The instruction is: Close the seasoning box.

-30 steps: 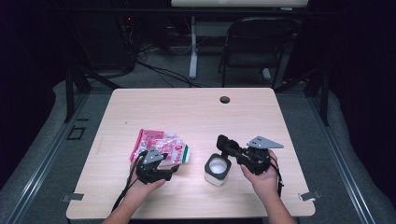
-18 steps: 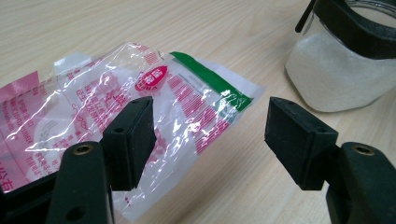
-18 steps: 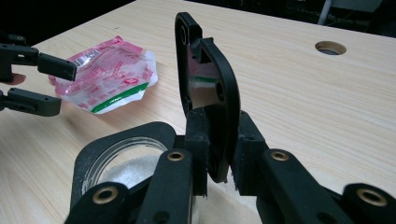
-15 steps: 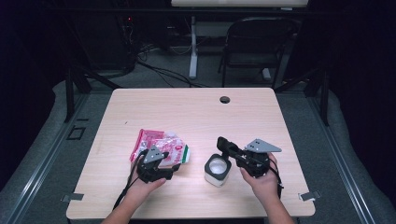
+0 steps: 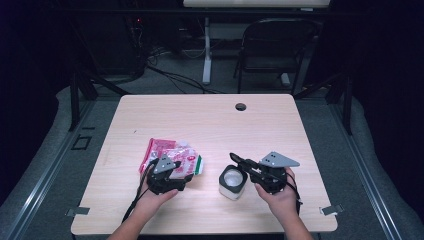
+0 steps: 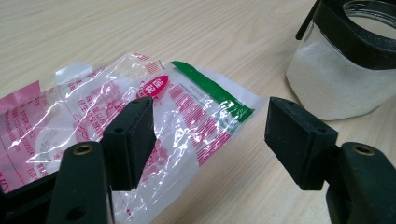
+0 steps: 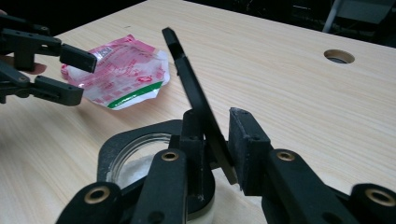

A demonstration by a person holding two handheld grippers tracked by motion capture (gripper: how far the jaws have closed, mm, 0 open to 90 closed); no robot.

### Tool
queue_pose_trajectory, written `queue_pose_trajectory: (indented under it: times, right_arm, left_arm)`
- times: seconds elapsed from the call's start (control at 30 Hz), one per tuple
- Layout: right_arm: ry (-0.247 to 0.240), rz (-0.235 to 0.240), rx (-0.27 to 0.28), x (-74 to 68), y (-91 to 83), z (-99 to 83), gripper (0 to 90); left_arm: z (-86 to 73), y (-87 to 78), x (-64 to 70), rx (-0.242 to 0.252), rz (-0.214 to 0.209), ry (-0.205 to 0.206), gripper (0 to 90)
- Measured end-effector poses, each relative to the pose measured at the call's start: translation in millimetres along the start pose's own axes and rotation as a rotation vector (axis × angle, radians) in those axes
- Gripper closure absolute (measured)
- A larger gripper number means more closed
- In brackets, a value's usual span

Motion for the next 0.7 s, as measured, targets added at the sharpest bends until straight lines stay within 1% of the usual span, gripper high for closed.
queue_pose_trajectory:
  times: [0.07,0.1,0.17,0.2,0.27,0.33,0.4,0.47,0.5,0.57,0.6,0.7]
  right_arm:
    - [-0.015,-0.001,-0.008,-2.5,-0.6,0.4,75.1]
    - [-0.022,-0.004,-0.011,-3.5,-0.8,0.5,74.8]
    - [-0.026,-0.002,-0.013,-4.6,-1.0,0.6,73.3]
    - [-0.021,0.011,-0.009,-5.1,-1.0,0.6,70.8]
    - [-0.011,0.034,-0.005,-6.7,-0.5,0.8,59.1]
    - [-0.018,0.044,-0.009,-9.2,-0.6,1.1,57.9]
    - [-0.029,0.052,-0.007,-12.4,-1.2,2.3,54.3]
    - [-0.04,0.078,-0.01,-15.7,-0.9,3.7,47.0]
    - [-0.04,0.1,-0.019,-18.6,0.3,3.9,43.9]
    - [-0.057,0.118,-0.026,-23.8,1.5,3.3,40.7]
    - [-0.063,0.124,-0.034,-26.0,2.3,2.7,40.1]
    - [-0.068,0.142,-0.032,-30.7,2.2,3.2,39.2]
  left_arm:
    - [0.6,-0.3,-0.5,0.001,0.01,0.001,33.5]
    - [0.9,-0.6,-1.1,0.0,0.001,-0.001,33.5]
    - [1.5,-1.0,-1.7,0.002,0.0,-0.002,33.5]
    - [1.6,-1.2,-1.8,0.003,0.0,-0.002,33.6]
    - [2.1,-1.2,-2.2,0.007,0.0,-0.004,33.6]
    - [2.7,-1.3,-2.5,0.013,0.001,-0.009,33.6]
    - [3.0,-1.3,-3.2,0.011,0.002,-0.011,33.6]
    - [3.4,-1.7,-4.2,0.012,0.004,-0.016,33.6]
    - [3.5,-1.8,-4.6,0.013,0.002,-0.018,33.6]
    - [3.8,-2.2,-5.4,0.02,0.004,-0.027,33.6]
    - [4.1,-2.8,-6.2,0.018,0.004,-0.023,33.6]
    - [4.5,-3.2,-7.3,0.024,0.008,-0.029,33.5]
Point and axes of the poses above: each handheld gripper's, and its own axes: y roughly forward along the jaws, z roughly out of its top, x roughly to its right, the point moved 1 cm from there along y, roughly forward along the jaws, and after that the axes turned 4 degrees about -y, right-handed, at the moved point
